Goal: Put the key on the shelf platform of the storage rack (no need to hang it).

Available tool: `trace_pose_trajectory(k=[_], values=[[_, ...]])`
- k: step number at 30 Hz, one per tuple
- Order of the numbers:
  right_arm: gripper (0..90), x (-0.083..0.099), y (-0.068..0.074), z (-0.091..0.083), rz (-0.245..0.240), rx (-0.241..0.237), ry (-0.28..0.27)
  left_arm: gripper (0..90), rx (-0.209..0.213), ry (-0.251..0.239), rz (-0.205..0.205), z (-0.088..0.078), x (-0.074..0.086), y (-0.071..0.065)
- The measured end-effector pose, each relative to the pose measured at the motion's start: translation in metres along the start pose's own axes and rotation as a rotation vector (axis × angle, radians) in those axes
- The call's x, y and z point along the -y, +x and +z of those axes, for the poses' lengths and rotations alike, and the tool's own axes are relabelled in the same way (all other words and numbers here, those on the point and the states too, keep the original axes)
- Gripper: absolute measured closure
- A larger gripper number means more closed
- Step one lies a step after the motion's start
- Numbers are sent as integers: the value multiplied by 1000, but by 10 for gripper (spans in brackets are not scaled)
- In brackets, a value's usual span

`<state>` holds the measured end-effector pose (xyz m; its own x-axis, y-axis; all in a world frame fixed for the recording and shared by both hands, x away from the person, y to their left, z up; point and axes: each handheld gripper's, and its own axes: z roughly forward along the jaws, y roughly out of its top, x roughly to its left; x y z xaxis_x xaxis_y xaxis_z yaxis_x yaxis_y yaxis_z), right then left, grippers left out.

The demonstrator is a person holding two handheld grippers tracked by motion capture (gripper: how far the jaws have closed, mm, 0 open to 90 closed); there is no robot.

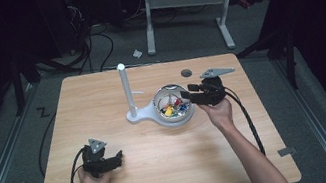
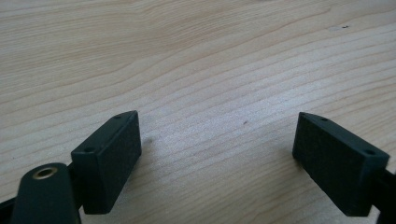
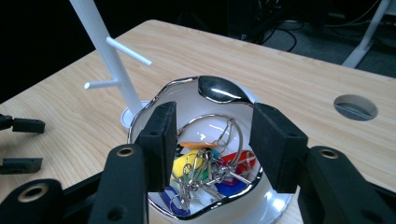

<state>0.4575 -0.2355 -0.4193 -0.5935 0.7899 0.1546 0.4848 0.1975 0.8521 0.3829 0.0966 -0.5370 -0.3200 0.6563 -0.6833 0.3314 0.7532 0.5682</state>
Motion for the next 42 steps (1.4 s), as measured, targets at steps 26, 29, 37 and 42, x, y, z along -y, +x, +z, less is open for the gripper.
trace_pose_trajectory(k=[26,29,37,42], values=[[500,9,-27,-68,42,57,-77,158,0,0,0,0,0,0],[497,12,-29,-75,46,63,-81,158,0,0,-1,0,0,0],[490,13,-28,-93,37,78,-93,158,0,0,0,0,0,0],[491,24,-30,-104,59,88,-115,158,0,0,0,0,0,0]])
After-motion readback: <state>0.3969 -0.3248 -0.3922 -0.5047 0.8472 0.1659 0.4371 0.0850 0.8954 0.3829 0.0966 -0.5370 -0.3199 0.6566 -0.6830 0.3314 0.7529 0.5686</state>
